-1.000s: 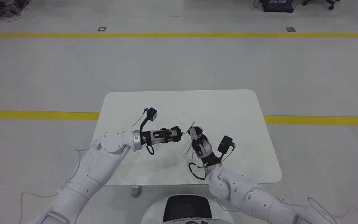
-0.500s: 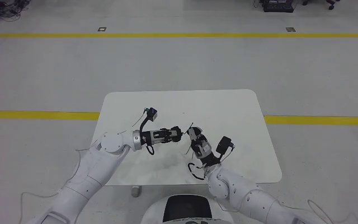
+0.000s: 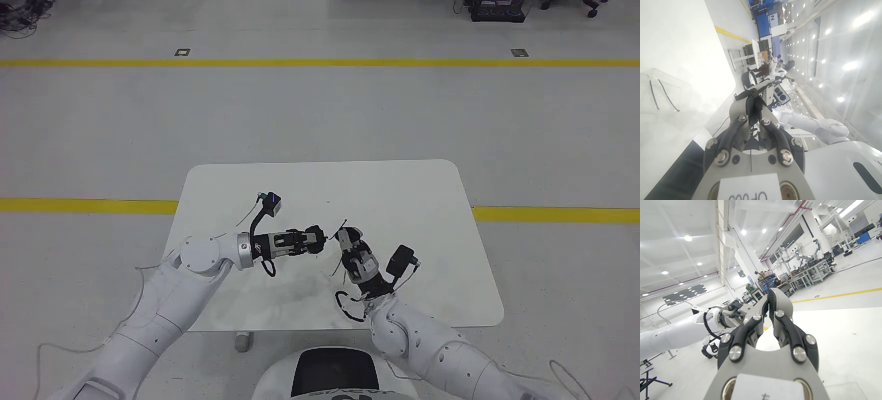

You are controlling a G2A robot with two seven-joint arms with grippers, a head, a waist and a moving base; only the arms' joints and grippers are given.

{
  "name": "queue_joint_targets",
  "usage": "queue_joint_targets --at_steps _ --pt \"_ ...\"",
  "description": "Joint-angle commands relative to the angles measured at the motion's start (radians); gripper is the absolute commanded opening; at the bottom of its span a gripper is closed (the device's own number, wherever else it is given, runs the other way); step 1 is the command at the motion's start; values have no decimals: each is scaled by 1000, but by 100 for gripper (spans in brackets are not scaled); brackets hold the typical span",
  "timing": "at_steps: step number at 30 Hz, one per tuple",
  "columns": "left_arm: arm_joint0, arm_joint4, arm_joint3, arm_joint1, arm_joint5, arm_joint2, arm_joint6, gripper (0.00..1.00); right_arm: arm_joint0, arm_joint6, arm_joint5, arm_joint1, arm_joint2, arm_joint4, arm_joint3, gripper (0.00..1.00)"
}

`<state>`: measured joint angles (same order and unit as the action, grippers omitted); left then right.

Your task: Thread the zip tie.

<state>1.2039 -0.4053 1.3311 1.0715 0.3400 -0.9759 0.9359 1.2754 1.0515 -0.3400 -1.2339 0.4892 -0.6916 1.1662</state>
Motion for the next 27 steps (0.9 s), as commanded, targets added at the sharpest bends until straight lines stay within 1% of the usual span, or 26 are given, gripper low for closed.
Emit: queue_joint_targets --at_steps 1,8,13,27 --pt "0 0 0 0 0 0 0 0 5 0 0 -2 8 -3 1 0" --pt "0 0 0 0 0 0 0 0 23 -7 0 -13 37 4 1 0" --pt "0 0 0 0 0 0 0 0 31 -24 0 -22 43 13 6 0" --pt "0 0 0 0 0 0 0 0 31 -25 0 -23 43 15 7 0"
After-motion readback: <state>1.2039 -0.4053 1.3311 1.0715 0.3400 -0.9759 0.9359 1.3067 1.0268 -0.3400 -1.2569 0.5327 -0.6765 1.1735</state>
